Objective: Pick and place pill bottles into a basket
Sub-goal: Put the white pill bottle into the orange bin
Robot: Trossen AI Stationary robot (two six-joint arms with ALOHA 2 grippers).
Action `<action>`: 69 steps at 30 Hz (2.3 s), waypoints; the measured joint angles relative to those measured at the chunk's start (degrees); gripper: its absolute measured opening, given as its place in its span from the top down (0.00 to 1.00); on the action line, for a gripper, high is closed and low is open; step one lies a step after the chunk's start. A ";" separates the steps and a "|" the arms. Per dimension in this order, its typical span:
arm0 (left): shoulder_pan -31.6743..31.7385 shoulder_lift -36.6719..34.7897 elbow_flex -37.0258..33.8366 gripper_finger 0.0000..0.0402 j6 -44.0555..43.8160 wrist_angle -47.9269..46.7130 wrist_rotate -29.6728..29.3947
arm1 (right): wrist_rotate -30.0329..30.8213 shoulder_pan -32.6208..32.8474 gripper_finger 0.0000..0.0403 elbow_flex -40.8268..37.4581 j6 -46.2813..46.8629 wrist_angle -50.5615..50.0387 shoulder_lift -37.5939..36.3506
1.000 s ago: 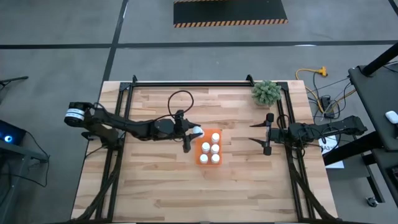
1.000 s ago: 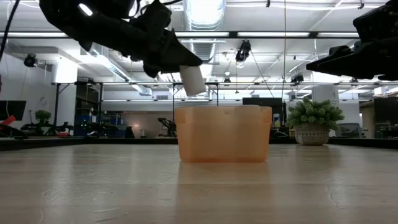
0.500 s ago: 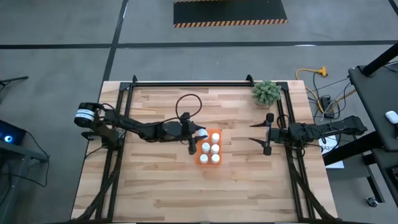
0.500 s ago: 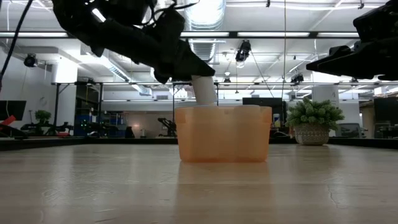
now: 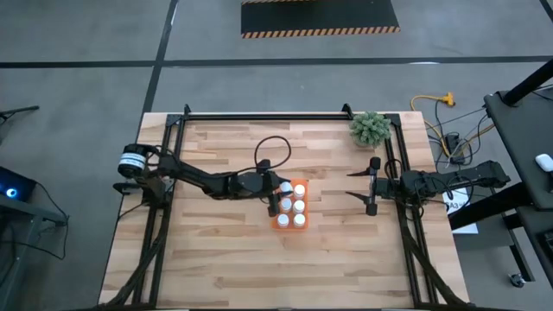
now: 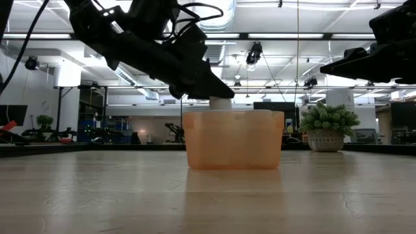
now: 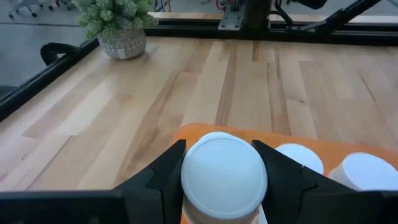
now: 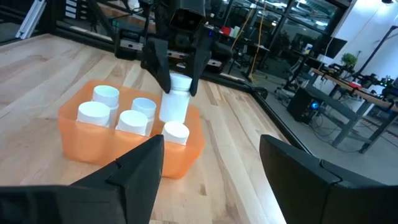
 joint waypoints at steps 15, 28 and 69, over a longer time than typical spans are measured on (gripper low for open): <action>-0.17 3.59 -0.87 0.65 -1.19 -2.15 -2.21 | -0.04 0.02 0.37 -0.01 0.11 -0.02 -0.02; -0.11 4.25 -0.26 0.65 -1.48 -1.58 -3.53 | -0.02 0.02 0.38 0.00 0.01 -0.02 0.02; 0.00 4.60 -0.22 0.60 -1.68 -1.51 -3.62 | -0.02 0.02 0.36 0.00 0.03 -0.02 0.00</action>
